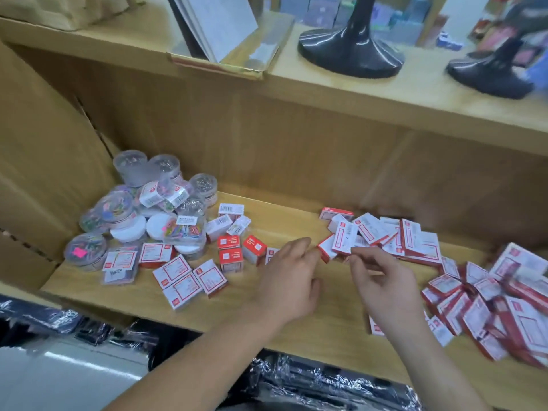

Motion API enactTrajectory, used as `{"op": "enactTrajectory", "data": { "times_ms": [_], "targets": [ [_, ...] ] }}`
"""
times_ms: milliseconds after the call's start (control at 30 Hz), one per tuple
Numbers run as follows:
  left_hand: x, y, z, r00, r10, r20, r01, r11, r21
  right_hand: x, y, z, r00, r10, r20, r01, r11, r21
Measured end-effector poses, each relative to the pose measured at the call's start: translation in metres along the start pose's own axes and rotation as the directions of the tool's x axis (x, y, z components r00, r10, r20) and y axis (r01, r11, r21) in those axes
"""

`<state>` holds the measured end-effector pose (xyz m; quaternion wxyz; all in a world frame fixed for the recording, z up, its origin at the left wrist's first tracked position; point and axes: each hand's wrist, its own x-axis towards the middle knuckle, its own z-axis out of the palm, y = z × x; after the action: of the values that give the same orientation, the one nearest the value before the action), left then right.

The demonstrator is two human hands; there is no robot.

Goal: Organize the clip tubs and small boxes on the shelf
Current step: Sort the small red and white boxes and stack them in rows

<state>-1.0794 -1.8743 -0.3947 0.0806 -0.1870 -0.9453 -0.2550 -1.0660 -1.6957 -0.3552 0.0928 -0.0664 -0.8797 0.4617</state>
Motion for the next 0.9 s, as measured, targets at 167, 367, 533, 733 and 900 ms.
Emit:
{"op": "enactTrajectory", "data": {
  "times_ms": [167,367,533,733,900],
  "targets": [
    [0.044,0.023,0.025,0.992,-0.113,0.059,0.114,0.993,-0.016,-0.005,0.007,-0.014,1.000,-0.003,-0.010,0.003,0.999,0.037],
    [0.020,0.038,0.004,0.991,-0.085,-0.106,0.075,0.992,-0.097,-0.010,0.011,-0.018,1.000,-0.015,0.020,0.013,0.997,0.069],
    [-0.042,0.014,-0.031,0.959,-0.132,-0.252,0.097,0.984,-0.147,-0.013,0.004,0.019,0.983,-0.118,0.143,0.115,0.993,0.029],
    [-0.071,-0.025,-0.072,0.872,-0.258,-0.417,0.225,0.966,-0.126,-0.013,-0.015,0.078,0.847,-0.194,0.495,0.352,0.903,-0.248],
    [-0.058,-0.073,-0.095,0.817,-0.305,-0.489,0.345,0.939,-0.010,-0.004,-0.018,0.097,0.854,-0.157,0.497,0.405,0.799,-0.444]
  ]
}}
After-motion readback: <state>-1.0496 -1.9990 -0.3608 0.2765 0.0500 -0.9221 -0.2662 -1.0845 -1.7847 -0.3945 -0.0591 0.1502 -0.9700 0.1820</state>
